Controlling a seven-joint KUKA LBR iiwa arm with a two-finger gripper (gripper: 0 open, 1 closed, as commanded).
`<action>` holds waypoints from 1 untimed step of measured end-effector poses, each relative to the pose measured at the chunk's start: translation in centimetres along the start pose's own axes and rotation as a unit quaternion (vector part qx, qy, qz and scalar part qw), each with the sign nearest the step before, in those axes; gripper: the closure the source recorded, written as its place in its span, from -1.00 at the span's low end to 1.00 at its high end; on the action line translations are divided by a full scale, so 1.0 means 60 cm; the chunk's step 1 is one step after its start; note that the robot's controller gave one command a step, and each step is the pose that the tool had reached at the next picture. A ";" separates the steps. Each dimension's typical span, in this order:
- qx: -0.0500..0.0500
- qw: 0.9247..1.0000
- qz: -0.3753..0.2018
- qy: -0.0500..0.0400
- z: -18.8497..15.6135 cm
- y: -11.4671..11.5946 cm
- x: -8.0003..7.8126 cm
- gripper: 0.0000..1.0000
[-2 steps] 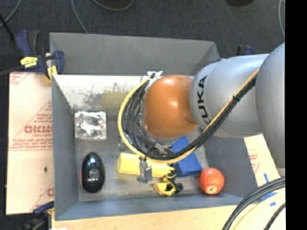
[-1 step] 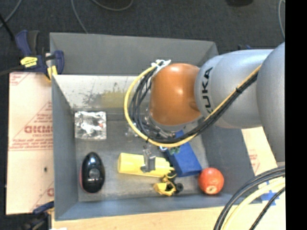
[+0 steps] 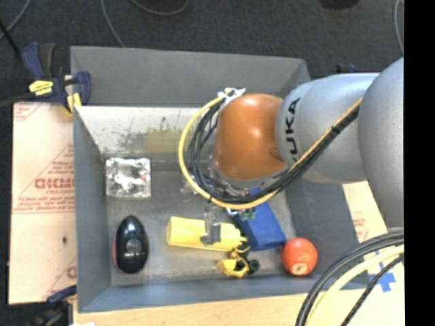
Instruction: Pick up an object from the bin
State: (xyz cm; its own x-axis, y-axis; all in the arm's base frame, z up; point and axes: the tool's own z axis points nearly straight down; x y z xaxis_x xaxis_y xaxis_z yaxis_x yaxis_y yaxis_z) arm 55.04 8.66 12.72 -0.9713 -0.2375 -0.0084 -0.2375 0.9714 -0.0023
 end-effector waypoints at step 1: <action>-0.001 0.999 -0.032 0.002 0.006 0.015 0.011 -1.00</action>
Offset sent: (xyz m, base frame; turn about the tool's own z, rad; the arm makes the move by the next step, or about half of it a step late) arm -0.0103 -0.0030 -0.0431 0.2449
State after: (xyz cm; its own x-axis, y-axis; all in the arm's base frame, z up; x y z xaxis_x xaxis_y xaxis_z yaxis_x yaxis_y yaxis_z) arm 54.19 9.37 12.34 -0.9540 -0.2997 -0.0038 -0.2997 0.9540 -0.0009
